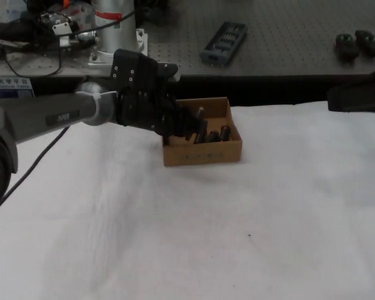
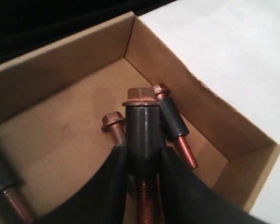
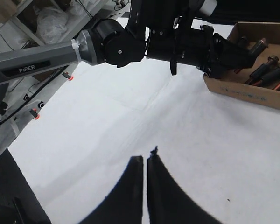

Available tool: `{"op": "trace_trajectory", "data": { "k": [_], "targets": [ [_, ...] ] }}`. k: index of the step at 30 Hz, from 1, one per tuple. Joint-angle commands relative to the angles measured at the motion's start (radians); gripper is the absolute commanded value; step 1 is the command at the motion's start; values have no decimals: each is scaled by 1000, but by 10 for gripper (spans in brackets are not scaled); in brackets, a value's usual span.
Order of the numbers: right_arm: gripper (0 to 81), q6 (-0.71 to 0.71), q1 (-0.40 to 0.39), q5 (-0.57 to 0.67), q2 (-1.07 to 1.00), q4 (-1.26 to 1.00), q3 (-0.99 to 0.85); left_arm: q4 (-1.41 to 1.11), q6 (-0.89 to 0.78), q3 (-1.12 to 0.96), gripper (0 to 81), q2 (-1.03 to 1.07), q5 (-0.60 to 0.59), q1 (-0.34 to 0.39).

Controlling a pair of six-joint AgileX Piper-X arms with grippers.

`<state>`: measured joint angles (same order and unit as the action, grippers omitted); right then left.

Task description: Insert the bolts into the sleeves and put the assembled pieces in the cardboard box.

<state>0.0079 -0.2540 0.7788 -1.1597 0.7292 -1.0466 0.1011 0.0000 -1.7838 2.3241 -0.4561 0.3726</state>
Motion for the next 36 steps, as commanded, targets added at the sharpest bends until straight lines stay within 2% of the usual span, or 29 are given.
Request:
{"op": "trace_trajectory", "data": {
  "k": [1, 7, 10, 15, 18, 21, 24, 25, 31, 36],
  "targets": [
    [29, -8, 6, -1, 7, 3, -2, -2, 0, -20, 111, -13, 29, 0],
    [29, -8, 6, -1, 7, 3, -2, 2, 0, -20, 424, -13, 79, 0],
    [29, -8, 6, -1, 7, 3, -2, 2, -25, -20, 438, -13, 87, 0],
    [29, -8, 6, 0, 7, 6, -2, 31, -25, -20, 396, -30, 87, 0],
    [29, -8, 6, 0, 7, 7, -2, 92, -25, -20, 332, -62, 87, 0],
    [29, -8, 6, 0, 17, 31, -2, 202, -23, -20, 211, -115, 87, 0],
    [29, -8, 6, 0, 39, 76, -2, 327, -23, -20, 41, -173, 86, -2],
    [29, -8, 6, 0, 50, 91, -2, 369, -23, -20, 6, -193, 86, -3],
    [29, -18, 6, -27, 110, 198, -2, 576, -23, -20, 7, -319, 86, -6],
    [29, -113, 6, -183, 183, 338, 0, 749, 55, -3, 7, -444, 86, -6]
  ]
}}
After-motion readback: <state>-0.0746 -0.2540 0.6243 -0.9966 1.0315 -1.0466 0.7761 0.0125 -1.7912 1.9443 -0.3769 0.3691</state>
